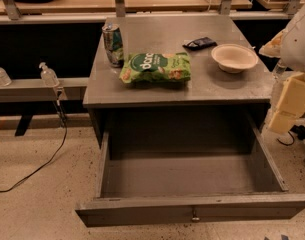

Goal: Place green rice chip bag into top drawer

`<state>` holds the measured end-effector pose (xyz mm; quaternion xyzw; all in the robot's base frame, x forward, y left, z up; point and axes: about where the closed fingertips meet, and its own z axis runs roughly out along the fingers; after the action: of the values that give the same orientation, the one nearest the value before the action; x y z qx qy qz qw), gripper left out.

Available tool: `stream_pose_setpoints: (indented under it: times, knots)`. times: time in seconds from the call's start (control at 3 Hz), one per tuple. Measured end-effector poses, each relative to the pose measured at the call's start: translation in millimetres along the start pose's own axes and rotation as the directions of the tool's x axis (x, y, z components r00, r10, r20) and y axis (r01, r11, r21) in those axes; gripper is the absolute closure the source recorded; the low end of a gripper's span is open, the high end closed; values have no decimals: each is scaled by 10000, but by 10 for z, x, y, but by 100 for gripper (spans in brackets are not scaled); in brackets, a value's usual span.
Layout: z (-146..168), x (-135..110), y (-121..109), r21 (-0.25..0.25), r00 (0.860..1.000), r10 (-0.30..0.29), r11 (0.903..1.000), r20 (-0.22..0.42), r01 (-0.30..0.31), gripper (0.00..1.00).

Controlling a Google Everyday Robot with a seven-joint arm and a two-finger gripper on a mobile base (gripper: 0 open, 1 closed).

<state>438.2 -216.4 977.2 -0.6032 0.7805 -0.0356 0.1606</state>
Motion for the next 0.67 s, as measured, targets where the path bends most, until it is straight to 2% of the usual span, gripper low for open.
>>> stream_pose_setpoints:
  times: [0.33,0.67]
  knots:
    - [0,0,0,2,10000,0,10000,1,0,0]
    - [80,-243,-135,268,9975,-611,9978,356,602,0]
